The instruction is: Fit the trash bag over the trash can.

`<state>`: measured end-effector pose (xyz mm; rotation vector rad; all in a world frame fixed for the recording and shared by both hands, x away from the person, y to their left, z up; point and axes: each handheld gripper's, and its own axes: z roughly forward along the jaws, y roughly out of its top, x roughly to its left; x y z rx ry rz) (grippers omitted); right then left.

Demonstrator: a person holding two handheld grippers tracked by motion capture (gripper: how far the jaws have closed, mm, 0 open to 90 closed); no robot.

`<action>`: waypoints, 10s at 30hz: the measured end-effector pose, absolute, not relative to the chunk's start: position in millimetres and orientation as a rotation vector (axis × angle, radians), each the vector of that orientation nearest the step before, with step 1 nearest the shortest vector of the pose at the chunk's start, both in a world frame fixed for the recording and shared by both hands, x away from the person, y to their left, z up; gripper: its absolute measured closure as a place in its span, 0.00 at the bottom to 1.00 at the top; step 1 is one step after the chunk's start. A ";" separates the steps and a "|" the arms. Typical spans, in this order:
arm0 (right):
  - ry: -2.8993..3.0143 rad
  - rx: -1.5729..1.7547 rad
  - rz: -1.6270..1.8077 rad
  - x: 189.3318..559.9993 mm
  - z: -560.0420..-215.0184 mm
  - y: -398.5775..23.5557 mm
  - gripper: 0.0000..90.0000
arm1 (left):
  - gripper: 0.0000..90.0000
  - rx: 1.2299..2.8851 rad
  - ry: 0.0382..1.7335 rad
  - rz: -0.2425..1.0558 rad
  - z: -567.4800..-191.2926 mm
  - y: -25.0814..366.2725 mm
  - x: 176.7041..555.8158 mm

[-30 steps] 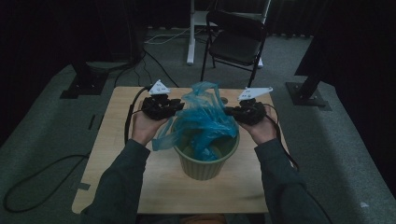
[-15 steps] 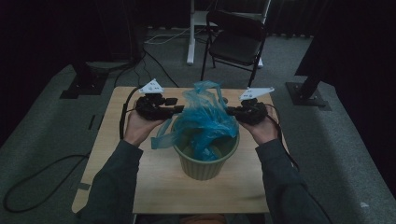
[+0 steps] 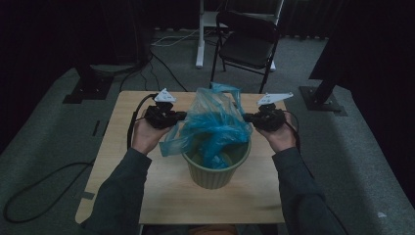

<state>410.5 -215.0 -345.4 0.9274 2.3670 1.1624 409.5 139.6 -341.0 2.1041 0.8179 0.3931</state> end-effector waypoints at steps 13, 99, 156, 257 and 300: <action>2.377 1.031 1.106 412.0 -359.0 -233.5 1.00 | 0.98 2.043 0.951 0.398 -350.5 165.4 420.7; 2.515 0.905 1.126 385.5 -365.6 -243.0 1.00 | 0.97 2.096 0.955 0.343 -389.0 191.7 377.3; 2.478 0.947 1.149 374.7 -368.7 -245.3 0.84 | 0.72 2.005 0.924 0.325 -381.1 187.5 363.7; 2.560 0.788 1.281 353.0 -356.8 -230.2 1.00 | 1.00 2.004 0.871 0.317 -377.2 207.5 306.3; 2.549 0.895 1.296 349.7 -385.3 -237.3 1.00 | 0.99 2.090 0.812 0.211 -408.7 165.6 318.2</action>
